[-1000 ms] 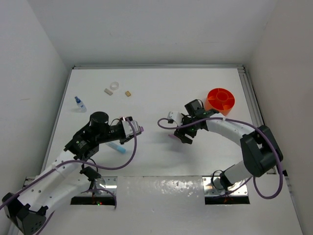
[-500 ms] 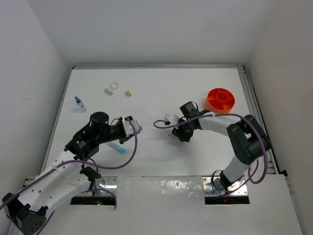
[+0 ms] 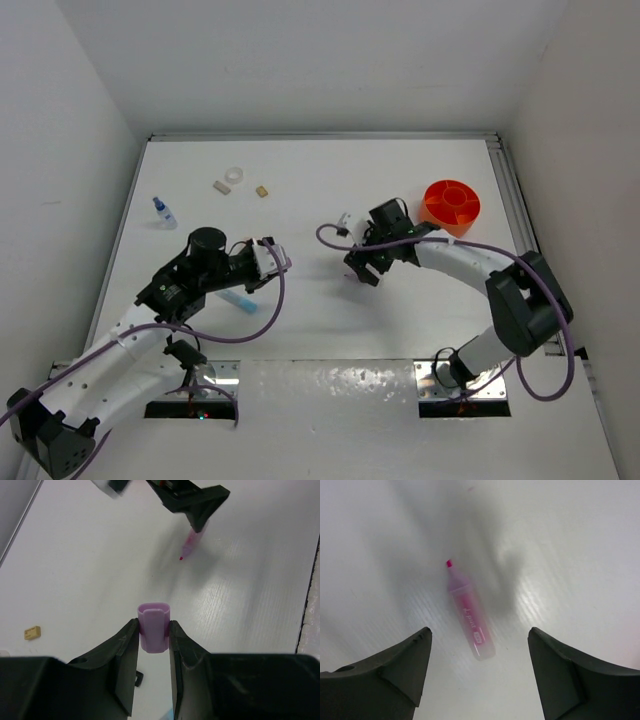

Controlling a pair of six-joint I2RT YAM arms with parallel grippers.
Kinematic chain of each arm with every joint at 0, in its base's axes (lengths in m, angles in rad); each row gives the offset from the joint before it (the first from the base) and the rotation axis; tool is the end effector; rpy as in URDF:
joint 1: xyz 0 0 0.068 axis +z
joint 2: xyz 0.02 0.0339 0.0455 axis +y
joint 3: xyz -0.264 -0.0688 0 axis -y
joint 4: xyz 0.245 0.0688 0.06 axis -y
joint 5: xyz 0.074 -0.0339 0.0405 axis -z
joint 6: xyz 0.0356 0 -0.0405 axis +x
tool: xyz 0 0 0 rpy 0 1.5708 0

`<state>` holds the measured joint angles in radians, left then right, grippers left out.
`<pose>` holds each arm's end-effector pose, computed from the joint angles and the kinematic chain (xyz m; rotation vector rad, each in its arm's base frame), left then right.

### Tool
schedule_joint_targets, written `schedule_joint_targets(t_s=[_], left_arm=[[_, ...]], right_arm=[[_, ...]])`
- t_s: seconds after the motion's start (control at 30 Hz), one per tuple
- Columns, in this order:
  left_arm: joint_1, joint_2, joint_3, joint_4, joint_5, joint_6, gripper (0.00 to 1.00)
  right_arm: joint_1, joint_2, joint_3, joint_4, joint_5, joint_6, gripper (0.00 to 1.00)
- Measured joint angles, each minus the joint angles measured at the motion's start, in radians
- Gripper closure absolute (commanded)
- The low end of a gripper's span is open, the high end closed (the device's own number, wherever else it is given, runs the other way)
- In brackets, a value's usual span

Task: Sort the stationery into containers
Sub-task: Pick up the pen from the center of the board.

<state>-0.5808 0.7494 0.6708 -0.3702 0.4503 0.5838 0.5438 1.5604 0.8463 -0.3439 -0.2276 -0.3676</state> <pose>0.1347 -0.1069 0.2879 1.3267 1.4968 -0.4516 0.2483 0.1595 0.1677 -1.2275 2.3256 0.3599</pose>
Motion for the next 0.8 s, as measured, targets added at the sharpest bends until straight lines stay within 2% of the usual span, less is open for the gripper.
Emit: schedule_joint_targets(t_s=[0.07, 0.13, 0.23, 0.27, 0.3, 0.37, 0.43, 0.5, 0.6, 0.8], left_arm=[[0.000, -0.001, -0.001, 0.003, -0.003, 0.002, 1.00], [0.000, -0.003, -0.007, 0.014, -0.009, 0.002, 1.00], [0.000, -0.003, -0.029, 0.038, -0.022, -0.005, 1.00], [0.000, -0.003, -0.037, 0.044, -0.027, -0.006, 1.00], [0.000, -0.003, -0.045, 0.048, -0.031, -0.009, 1.00], [0.000, 0.002, -0.051, 0.052, -0.042, -0.010, 1.00], [0.000, 0.011, -0.051, 0.062, -0.051, -0.011, 1.00], [0.000, 0.015, -0.051, 0.066, -0.059, -0.013, 1.00], [0.000, 0.015, -0.051, 0.071, -0.064, -0.014, 1.00], [0.000, -0.007, -0.059, 0.081, -0.067, -0.022, 1.00]], right_arm=[[-0.008, -0.039, 0.025, 0.008, 0.052, 0.153, 0.29], [-0.020, -0.085, 0.052, 0.018, 0.172, 0.404, 0.29], [-0.039, -0.170, 0.057, -0.008, 0.381, 0.926, 0.27], [-0.040, -0.216, 0.024, -0.009, 0.460, 1.157, 0.27], [-0.038, -0.234, 0.009, -0.012, 0.481, 1.232, 0.27], [-0.009, -0.298, -0.095, 0.011, 0.550, 1.571, 0.28], [0.016, -0.307, -0.188, 0.006, 0.561, 1.840, 0.30], [0.027, -0.259, -0.223, -0.038, 0.552, 2.021, 0.32], [0.028, -0.159, -0.178, -0.135, 0.519, 2.176, 0.34], [0.048, -0.067, -0.048, -0.171, 0.483, 2.300, 0.35]])
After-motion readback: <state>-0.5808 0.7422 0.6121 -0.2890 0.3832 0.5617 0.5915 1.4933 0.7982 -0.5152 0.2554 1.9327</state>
